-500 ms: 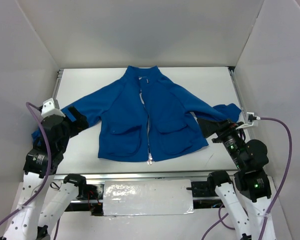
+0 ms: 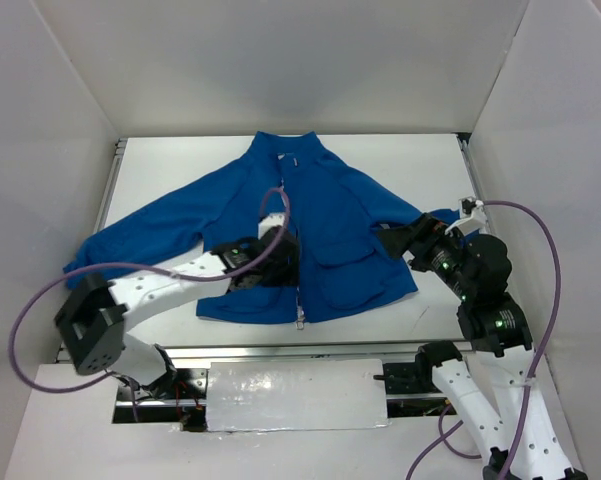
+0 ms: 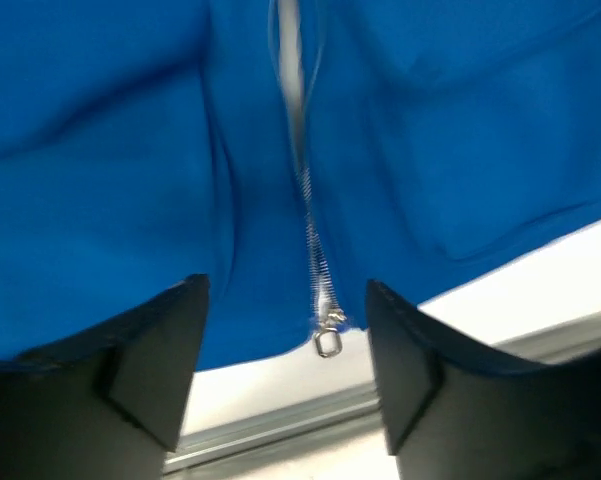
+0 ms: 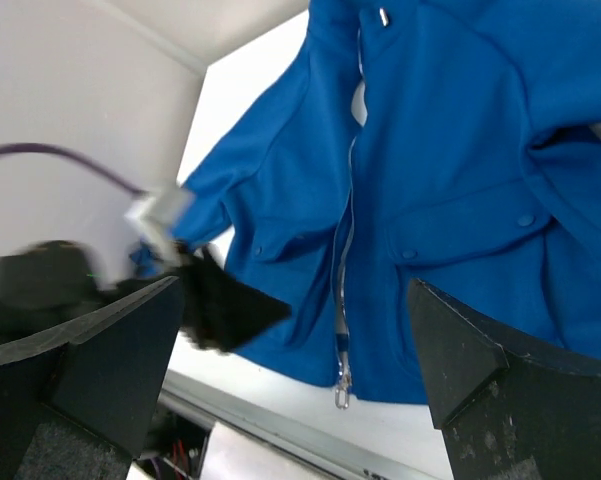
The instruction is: Zip up the jacket
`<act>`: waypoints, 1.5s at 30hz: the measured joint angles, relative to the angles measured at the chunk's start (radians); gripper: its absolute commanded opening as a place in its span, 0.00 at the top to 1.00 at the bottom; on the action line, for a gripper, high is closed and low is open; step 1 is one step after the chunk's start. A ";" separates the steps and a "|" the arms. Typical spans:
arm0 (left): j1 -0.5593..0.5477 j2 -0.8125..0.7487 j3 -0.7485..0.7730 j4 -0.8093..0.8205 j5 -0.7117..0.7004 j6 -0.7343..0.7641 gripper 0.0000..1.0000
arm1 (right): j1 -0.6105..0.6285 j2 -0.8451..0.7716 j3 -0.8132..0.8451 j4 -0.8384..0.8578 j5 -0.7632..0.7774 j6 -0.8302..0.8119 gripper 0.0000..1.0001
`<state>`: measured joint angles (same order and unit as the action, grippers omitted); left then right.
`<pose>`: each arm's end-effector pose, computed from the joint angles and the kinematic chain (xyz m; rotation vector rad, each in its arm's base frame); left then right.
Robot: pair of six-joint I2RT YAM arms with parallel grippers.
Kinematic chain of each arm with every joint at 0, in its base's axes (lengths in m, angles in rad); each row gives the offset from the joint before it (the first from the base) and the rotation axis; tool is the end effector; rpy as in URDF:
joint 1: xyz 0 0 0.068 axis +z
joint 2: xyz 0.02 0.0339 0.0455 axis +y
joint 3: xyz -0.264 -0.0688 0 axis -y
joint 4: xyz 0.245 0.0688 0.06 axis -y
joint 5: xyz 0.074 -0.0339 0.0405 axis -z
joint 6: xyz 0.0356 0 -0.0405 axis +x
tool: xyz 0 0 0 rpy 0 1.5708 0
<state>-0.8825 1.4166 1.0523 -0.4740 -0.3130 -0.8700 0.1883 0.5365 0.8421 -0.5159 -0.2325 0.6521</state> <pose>0.2002 -0.2262 0.2629 -0.1304 2.4034 -0.4654 0.1114 0.0296 0.3567 0.2538 1.8312 0.8037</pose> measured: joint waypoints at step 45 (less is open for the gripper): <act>-0.071 -0.194 -0.178 0.239 0.051 0.006 1.00 | 0.322 0.533 -0.224 0.471 -0.251 0.051 0.05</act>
<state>-0.9531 1.2228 0.8742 -0.2352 -0.2623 -0.8642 0.5098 1.0698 0.6186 -0.0448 -0.4835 0.7029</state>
